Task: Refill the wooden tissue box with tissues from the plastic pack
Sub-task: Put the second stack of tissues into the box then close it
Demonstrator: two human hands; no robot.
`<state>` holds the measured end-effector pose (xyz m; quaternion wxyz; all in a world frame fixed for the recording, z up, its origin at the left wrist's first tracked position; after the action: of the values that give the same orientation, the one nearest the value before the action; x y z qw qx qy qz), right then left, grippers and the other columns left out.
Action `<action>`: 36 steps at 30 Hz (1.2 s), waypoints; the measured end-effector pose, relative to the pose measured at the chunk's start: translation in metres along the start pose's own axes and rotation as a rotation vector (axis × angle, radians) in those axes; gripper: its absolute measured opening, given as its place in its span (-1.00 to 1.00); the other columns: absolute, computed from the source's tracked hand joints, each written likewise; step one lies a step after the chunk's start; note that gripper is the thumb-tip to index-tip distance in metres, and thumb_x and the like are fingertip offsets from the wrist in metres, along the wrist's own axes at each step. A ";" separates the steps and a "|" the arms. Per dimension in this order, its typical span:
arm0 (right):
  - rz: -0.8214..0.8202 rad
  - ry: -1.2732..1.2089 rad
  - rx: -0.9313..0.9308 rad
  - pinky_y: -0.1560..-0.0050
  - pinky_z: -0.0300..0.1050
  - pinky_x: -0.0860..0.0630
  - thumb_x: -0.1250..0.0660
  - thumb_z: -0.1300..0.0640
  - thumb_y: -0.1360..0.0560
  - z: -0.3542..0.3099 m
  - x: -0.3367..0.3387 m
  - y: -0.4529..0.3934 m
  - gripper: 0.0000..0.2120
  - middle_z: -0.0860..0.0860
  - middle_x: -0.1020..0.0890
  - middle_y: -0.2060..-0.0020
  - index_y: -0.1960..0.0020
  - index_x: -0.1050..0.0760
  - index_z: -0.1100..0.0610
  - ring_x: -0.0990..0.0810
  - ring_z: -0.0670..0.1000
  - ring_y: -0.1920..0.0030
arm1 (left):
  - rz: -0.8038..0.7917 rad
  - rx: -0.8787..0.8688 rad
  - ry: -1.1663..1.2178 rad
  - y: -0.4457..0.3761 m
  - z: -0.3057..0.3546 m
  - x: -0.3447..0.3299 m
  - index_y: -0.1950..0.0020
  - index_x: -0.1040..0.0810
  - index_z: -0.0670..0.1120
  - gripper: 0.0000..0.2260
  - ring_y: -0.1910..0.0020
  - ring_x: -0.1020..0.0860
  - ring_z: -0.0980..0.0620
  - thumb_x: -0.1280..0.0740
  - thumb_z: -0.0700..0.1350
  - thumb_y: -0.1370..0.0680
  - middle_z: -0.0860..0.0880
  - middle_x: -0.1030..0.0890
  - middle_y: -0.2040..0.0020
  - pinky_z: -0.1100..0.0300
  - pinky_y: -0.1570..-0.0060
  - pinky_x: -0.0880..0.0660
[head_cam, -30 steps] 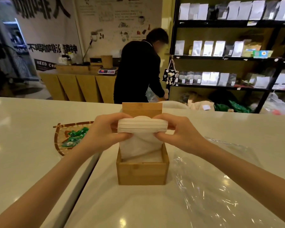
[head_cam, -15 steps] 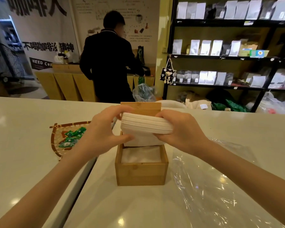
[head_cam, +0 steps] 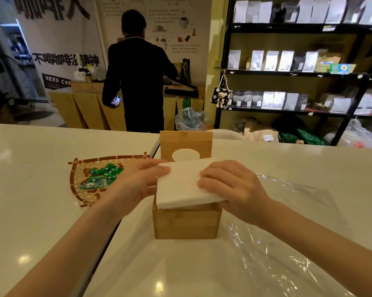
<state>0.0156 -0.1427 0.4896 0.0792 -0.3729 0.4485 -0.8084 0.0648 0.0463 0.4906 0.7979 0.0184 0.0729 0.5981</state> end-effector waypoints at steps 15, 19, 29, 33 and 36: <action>-0.521 -1.150 -1.634 0.41 -0.20 -0.42 -0.23 -0.19 -0.45 0.030 -0.014 0.002 -0.58 0.07 -0.59 0.25 0.01 -0.52 0.17 -0.51 -0.02 0.34 | 0.001 0.035 -0.028 -0.008 0.002 0.008 0.01 -0.56 -0.08 -0.85 0.05 -0.62 0.01 -0.31 -0.26 -0.46 -0.06 -0.63 0.02 0.24 0.29 -0.63; -0.605 -0.940 -1.524 0.46 -0.26 -0.34 -0.38 -0.02 -0.42 0.033 -0.017 -0.004 -0.74 0.00 -0.54 0.35 0.05 -0.57 0.17 -0.43 -0.08 0.43 | 0.082 -0.012 -0.177 -0.011 0.003 0.006 0.05 -0.54 -0.02 -0.87 0.10 -0.60 0.10 -0.36 -0.22 -0.45 0.01 -0.61 0.09 0.31 0.33 -0.61; -0.539 -0.760 -1.408 0.46 -0.27 -0.34 -0.40 0.09 -0.42 0.032 -0.022 -0.007 -0.89 0.00 -0.50 0.37 0.11 -0.55 0.12 -0.41 -0.07 0.40 | 0.312 -0.289 -0.652 -0.010 0.006 0.002 -0.04 -0.55 -0.03 -0.80 0.24 -0.44 0.28 -0.41 -0.12 -0.43 0.15 -0.49 0.12 0.37 0.21 -0.41; -0.586 -0.709 -1.393 0.44 -0.23 -0.33 -0.41 0.09 -0.40 0.034 -0.025 -0.008 -0.90 0.00 -0.48 0.41 0.22 -0.54 0.09 -0.38 -0.05 0.41 | 0.325 -0.265 -0.732 -0.010 0.006 0.003 -0.06 -0.58 -0.05 -0.76 0.27 -0.43 0.27 -0.43 -0.09 -0.41 0.06 -0.51 0.01 0.25 0.17 -0.44; -0.574 -0.679 -1.375 0.49 -0.22 -0.28 -0.36 0.04 -0.43 0.036 -0.025 -0.010 -0.72 0.04 -0.44 0.43 0.07 -0.56 0.28 -0.36 -0.05 0.47 | 0.325 -0.244 -0.782 -0.011 0.008 0.002 -0.08 -0.61 -0.09 -0.75 0.28 -0.41 0.23 -0.42 -0.09 -0.42 -0.03 -0.59 -0.09 0.28 0.22 -0.37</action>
<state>0.0595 -0.1488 0.4959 -0.2456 -0.6630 0.6826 -0.1846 0.0774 0.0455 0.4973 0.6576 0.1602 -0.3093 0.6680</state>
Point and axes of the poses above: each hand's wrist, its own y-axis away from the middle knuckle, its own x-axis out of the back of the hand, z = x × y, the point moved 3 cm from there along -y, towards the middle knuckle
